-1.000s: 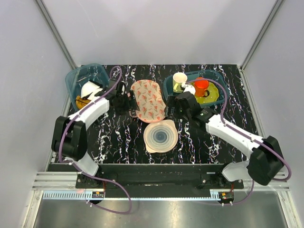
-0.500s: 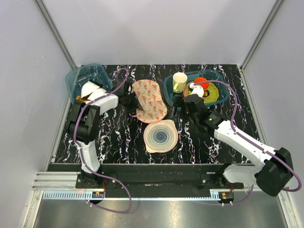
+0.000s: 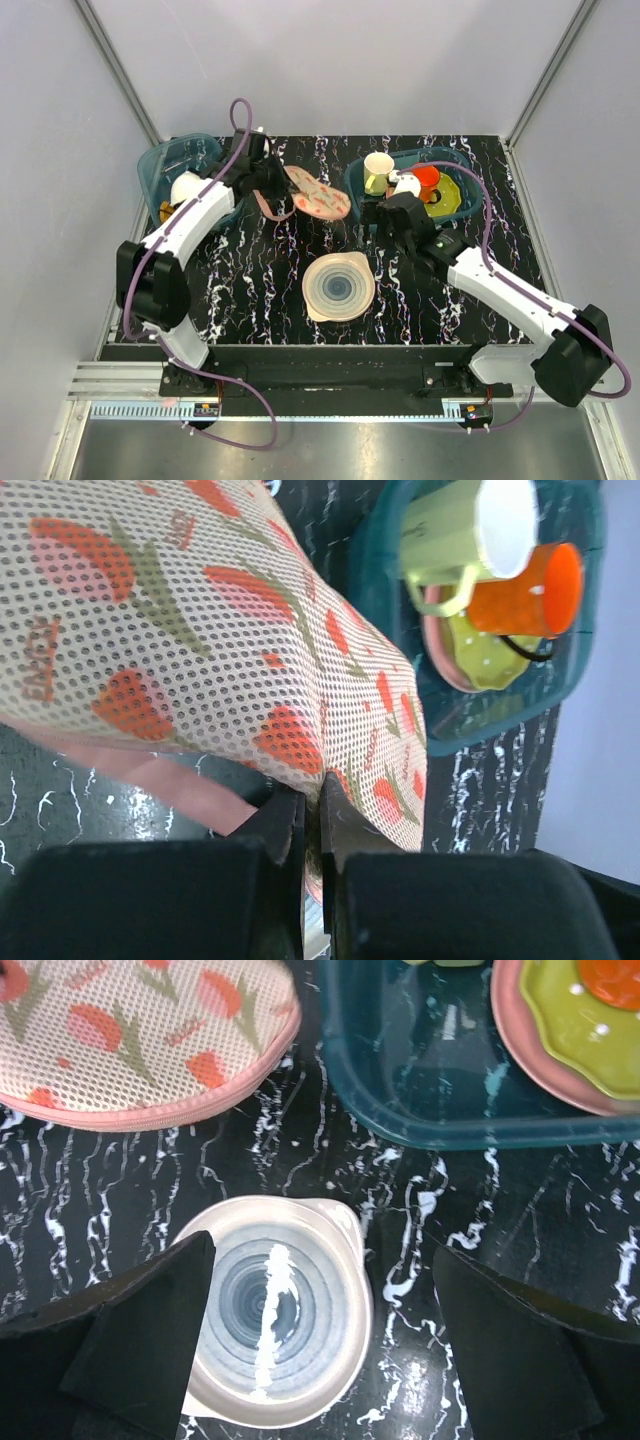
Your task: Unzip the laundry bag and remove the bra
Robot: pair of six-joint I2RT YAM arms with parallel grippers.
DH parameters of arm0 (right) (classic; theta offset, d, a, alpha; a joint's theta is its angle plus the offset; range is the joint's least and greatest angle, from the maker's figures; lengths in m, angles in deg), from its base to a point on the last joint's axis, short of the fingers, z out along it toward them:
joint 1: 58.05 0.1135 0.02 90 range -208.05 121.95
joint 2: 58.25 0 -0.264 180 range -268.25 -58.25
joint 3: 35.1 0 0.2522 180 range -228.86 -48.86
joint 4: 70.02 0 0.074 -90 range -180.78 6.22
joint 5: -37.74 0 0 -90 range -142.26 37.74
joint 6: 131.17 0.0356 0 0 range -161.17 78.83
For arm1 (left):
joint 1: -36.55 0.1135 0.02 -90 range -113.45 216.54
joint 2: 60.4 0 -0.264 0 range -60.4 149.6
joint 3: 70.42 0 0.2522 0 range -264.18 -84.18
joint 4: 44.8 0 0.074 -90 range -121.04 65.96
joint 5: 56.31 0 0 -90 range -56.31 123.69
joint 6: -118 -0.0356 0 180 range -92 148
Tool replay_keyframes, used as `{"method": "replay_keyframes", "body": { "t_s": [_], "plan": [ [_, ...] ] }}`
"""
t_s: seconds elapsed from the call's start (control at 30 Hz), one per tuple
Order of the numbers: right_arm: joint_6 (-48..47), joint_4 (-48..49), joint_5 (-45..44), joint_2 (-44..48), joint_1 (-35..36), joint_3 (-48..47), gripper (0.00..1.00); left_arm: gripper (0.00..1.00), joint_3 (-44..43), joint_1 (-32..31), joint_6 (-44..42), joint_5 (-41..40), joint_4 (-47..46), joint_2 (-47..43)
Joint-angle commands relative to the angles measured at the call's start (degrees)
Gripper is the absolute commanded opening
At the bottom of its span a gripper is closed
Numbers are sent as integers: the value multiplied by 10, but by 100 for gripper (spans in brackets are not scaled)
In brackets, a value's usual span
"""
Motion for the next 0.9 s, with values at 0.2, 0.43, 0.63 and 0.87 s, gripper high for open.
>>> {"method": "replay_keyframes", "body": {
  "t_s": [0.2, 0.43, 0.63, 0.87],
  "plan": [
    [-159, 67, -2, -42, 67, -42, 100, 0, -44, -24, 10, -8, 43, -39],
    [-303, 116, -27, -82, 115, -50, 100, 0, -50, -24, 6, -7, 63, -40],
    [-372, 193, -61, -143, 132, -67, 100, 0, -44, -25, 7, 3, 66, -48],
    [-382, 215, -47, -207, 135, -100, 21, 0, -32, -25, -4, 13, 58, -56]
  ]
}}
